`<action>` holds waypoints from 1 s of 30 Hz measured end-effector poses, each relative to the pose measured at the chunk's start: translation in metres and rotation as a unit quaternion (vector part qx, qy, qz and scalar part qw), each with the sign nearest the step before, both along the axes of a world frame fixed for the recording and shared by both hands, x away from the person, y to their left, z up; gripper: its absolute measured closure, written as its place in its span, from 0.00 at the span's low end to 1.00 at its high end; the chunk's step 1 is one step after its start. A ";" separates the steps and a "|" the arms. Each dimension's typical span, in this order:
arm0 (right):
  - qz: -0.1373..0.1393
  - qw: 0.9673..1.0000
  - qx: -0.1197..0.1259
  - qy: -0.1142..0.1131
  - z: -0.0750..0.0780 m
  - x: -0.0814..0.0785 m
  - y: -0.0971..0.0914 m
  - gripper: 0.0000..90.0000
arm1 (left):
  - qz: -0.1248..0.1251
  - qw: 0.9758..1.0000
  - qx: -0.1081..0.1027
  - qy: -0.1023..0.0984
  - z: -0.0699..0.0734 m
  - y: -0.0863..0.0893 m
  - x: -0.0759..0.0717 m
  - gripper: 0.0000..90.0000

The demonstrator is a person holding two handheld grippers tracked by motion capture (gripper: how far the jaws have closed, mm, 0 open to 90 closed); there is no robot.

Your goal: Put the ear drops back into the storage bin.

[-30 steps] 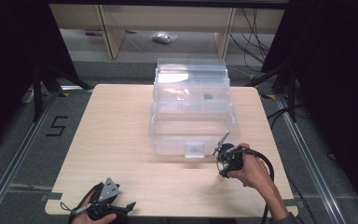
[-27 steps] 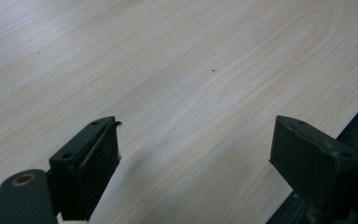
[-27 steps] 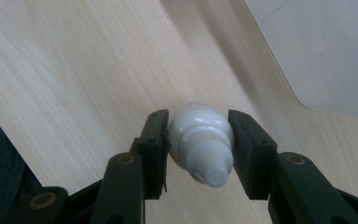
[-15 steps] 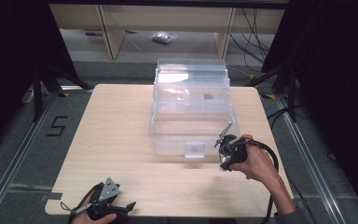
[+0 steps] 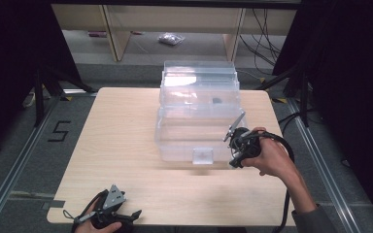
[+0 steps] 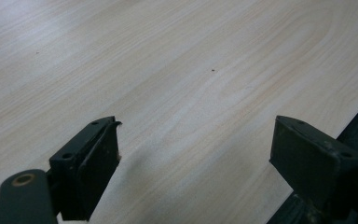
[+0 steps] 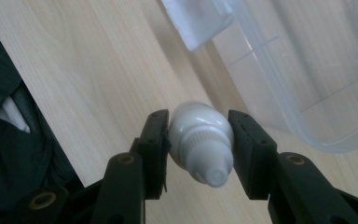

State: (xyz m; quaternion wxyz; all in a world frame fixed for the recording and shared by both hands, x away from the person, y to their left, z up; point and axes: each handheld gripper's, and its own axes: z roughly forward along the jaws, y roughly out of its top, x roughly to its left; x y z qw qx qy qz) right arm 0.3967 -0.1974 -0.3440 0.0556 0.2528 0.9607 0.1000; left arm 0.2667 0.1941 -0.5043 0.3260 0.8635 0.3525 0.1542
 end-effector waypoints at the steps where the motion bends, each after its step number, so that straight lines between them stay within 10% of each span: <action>1: 0.004 1.000 -0.001 -0.002 0.002 0.001 0.000 0.67 | 0.021 0.999 -0.034 -0.004 -0.003 -0.004 -0.001 0.17; 5: -0.003 1.000 -0.001 0.000 0.014 0.005 0.003 0.67 | 0.021 0.999 -0.034 -0.003 -0.003 -0.004 -0.001 0.17; 8: 0.004 1.000 0.003 -0.002 0.021 0.009 0.005 0.67 | -0.003 1.000 0.003 0.001 0.000 0.000 0.000 0.17; 11: -0.003 1.000 0.002 -0.003 0.030 0.014 0.007 0.67 | 0.021 0.999 -0.034 -0.004 -0.003 -0.004 -0.001 0.16; 14: 0.003 1.000 0.001 -0.009 0.035 0.020 0.009 0.67 | -0.002 1.000 0.002 0.001 0.000 0.000 0.000 0.16; 30: -0.036 0.999 -0.002 0.004 0.034 0.068 0.009 0.67 | 0.004 1.000 -0.012 -0.001 0.000 -0.001 0.000 0.17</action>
